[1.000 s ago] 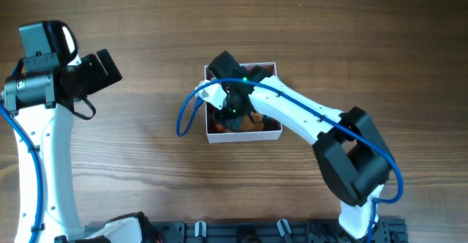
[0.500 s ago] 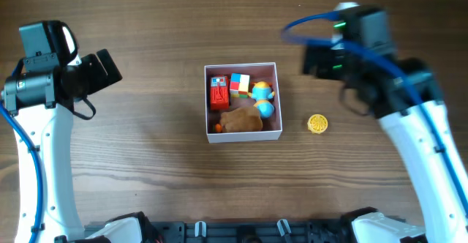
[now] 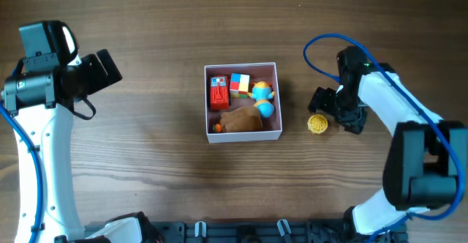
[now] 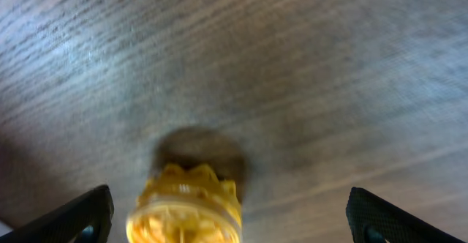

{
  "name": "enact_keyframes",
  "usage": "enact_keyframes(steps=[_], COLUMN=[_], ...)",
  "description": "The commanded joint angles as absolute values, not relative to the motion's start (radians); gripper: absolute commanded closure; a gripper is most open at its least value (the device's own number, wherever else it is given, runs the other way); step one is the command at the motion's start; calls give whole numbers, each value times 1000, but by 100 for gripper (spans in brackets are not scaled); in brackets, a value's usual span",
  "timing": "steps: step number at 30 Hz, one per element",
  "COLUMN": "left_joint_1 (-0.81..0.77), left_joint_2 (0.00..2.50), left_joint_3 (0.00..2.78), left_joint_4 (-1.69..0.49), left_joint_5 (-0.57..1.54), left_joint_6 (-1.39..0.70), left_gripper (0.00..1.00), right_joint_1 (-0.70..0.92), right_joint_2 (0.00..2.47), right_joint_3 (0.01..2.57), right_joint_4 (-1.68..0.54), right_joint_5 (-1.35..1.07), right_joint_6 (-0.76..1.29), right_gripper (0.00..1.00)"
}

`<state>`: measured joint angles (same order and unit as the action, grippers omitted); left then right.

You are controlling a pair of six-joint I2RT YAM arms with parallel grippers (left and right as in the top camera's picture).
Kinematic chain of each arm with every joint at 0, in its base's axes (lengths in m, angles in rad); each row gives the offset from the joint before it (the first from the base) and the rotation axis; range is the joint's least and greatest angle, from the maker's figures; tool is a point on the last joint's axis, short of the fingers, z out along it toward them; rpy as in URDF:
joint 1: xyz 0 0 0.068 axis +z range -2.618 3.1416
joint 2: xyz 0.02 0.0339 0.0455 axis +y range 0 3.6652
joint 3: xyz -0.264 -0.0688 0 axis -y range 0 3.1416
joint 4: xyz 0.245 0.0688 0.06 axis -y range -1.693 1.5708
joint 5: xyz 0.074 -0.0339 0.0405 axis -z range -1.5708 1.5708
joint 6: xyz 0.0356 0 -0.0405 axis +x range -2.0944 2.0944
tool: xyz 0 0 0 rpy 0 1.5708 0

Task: Pack container
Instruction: 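Grasp the yellow round toy with the right gripper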

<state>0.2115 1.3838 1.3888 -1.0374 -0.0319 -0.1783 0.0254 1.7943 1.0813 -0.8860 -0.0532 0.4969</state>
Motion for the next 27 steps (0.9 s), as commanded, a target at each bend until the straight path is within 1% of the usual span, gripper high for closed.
enact_keyframes(steps=[1, 5, 9, 16, 22, 27], left_joint_1=[216, 216, 216, 216, 216, 216], left_joint_2=[1391, 1391, 1391, 1391, 1391, 1391], left_joint_3=[1391, 1391, 1391, 1391, 1391, 1391], left_joint_4=[-1037, -1037, -1037, -1037, -1037, -1037], left_joint_5=[-35, -35, -35, -34, -34, -35], left_joint_6=[-188, -188, -188, -188, -188, -188], left_gripper=[0, 0, 0, 0, 0, 0], right_joint_1=[50, 94, 150, 149, 149, 149], right_joint_2=[1852, 1862, 1862, 1863, 1863, 1863], right_joint_3=[1072, 1071, 1071, 1071, 992, 976], right_joint_4=[-869, -860, -853, -834, -748, -746], right_joint_5=[-73, -73, -73, -72, -69, -69], right_joint_6=[495, 489, 532, 531, 553, 553], right_gripper=[0, 0, 0, 1, 0, 0])
